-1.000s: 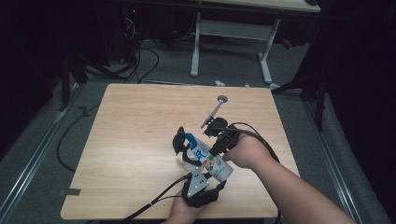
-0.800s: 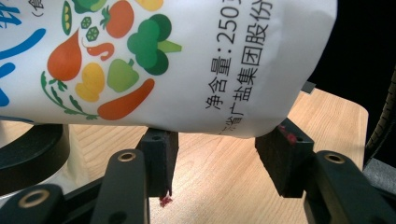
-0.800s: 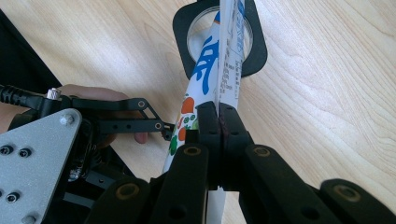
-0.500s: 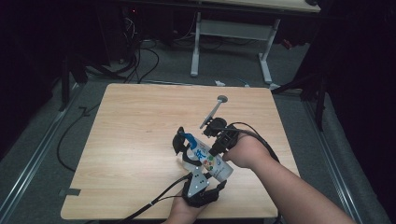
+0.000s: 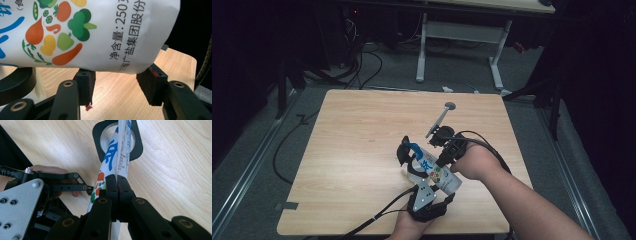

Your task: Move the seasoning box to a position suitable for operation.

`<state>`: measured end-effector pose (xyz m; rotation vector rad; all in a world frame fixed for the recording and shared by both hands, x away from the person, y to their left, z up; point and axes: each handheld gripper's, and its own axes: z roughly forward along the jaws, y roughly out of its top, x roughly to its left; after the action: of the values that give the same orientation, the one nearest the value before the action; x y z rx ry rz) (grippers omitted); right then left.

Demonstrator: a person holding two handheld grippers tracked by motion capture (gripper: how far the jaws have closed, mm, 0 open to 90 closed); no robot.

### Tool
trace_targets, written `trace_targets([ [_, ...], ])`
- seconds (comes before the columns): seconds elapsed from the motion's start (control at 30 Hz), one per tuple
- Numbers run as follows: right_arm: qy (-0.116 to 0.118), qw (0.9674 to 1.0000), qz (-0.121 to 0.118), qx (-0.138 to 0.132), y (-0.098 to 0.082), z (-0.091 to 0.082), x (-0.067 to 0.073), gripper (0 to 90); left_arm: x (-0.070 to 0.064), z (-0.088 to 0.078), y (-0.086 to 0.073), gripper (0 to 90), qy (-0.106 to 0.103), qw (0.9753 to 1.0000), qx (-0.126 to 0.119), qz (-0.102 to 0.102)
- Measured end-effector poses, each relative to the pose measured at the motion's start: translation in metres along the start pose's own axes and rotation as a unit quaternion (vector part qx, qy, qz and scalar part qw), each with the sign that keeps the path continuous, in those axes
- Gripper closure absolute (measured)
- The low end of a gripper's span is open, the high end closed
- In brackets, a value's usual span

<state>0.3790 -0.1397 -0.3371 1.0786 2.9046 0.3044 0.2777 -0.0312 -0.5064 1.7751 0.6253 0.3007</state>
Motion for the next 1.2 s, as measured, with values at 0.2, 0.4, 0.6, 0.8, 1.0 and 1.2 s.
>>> trace_targets([
  [0.2,-0.001,1.0000,0.002,-0.001,0.0000,-0.0006,0.0000,89.8,-0.0002,0.0004,0.0010,50.4,0.000,1.0000,-0.001,0.000],
  [0.4,-0.002,1.0000,0.001,0.001,0.0008,-0.0014,-0.0003,89.8,-0.0004,0.0009,0.0021,50.5,0.001,1.0000,-0.002,0.000],
  [0.6,-0.001,1.0000,0.002,-0.002,0.0019,-0.0033,0.0004,89.8,-0.0007,0.0013,0.0048,50.9,0.002,1.0000,-0.004,-0.001],
  [0.8,-0.003,1.0000,0.003,-0.005,0.0024,-0.0051,0.0012,89.8,-0.0009,0.0013,0.0065,51.1,0.002,1.0000,-0.007,-0.001],
  [1.0,-0.004,1.0000,0.001,-0.005,0.0031,-0.0053,0.0015,89.8,-0.0006,0.0009,0.0063,51.2,0.003,1.0000,-0.008,0.000],
  [1.2,-0.004,1.0000,0.000,-0.006,0.0030,-0.0054,0.0014,89.8,-0.0005,0.0009,0.0064,51.3,0.004,1.0000,-0.008,-0.001],
])
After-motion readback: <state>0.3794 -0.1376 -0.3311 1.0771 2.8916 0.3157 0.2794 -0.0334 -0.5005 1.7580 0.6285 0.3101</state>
